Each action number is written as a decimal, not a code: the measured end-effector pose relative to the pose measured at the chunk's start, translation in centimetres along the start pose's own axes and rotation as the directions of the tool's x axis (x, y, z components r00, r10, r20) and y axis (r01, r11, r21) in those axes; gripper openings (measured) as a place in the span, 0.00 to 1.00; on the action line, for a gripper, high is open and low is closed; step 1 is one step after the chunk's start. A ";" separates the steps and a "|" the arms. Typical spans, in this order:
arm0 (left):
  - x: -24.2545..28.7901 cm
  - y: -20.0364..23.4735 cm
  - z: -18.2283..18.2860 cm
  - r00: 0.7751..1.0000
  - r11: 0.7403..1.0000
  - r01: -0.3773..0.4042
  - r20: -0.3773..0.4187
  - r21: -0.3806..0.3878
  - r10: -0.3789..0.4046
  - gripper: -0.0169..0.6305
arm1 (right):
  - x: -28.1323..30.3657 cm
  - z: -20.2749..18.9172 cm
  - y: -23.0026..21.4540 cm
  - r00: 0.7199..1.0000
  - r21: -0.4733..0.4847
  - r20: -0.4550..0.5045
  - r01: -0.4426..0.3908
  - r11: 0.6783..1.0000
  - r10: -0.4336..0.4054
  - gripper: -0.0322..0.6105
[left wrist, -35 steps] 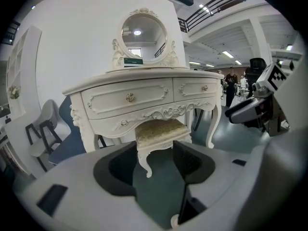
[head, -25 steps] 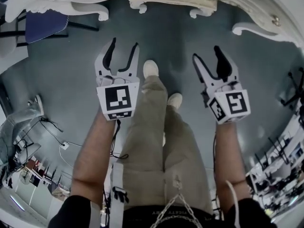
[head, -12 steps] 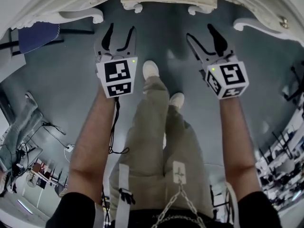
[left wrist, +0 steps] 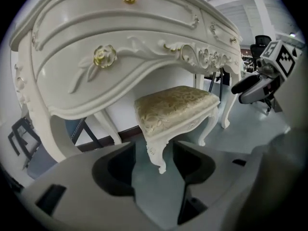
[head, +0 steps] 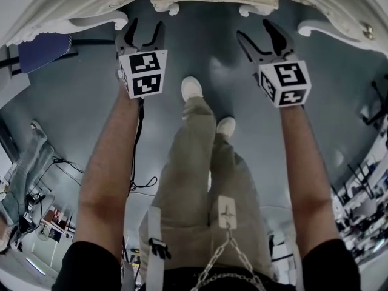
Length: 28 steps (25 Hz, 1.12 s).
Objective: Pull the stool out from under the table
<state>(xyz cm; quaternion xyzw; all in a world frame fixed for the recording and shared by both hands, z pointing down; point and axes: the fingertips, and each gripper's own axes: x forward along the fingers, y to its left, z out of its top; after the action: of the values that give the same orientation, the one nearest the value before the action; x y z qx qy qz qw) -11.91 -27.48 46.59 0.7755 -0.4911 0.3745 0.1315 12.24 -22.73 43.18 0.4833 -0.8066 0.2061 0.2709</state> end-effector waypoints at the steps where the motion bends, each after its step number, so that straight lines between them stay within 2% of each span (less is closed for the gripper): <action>1: 0.6 0.2 0.0 1.000 1.000 0.000 -0.002 0.013 0.000 0.39 | 0.5 0.0 -0.3 1.000 -0.014 -0.005 0.004 1.000 -0.004 0.48; 6: 3.0 0.0 -1.2 0.999 0.998 0.030 -0.036 0.063 -0.027 0.39 | 2.6 -1.7 -2.3 0.998 -0.010 -0.054 0.044 0.999 -0.045 0.48; 12: 6.8 0.0 -2.0 0.996 0.990 0.044 -0.084 0.138 -0.032 0.40 | 4.8 -3.7 -7.5 0.982 0.006 -0.136 0.134 0.991 -0.132 0.48; 19: 10.0 0.4 -2.6 0.987 0.983 0.066 -0.154 0.171 -0.039 0.43 | 6.9 -6.1 -12.8 0.937 -0.106 -0.256 0.216 0.971 -0.237 0.52; 22: 10.9 -0.1 -2.8 0.979 0.972 0.097 -0.195 0.215 -0.055 0.45 | 7.9 -7.4 -14.4 0.923 -0.158 -0.294 0.209 0.965 -0.248 0.52; 28: 13.0 0.0 -2.2 0.972 0.958 0.113 -0.230 0.264 -0.051 0.45 | 12.1 -7.7 -13.1 0.916 -0.192 -0.363 0.107 0.975 -0.172 0.54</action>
<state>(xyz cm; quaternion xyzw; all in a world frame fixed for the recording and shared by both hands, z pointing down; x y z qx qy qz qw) -9.80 -34.77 57.33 0.7595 -0.3840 0.5170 0.0917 21.11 -32.11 57.73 0.4664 -0.7174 0.2062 0.4747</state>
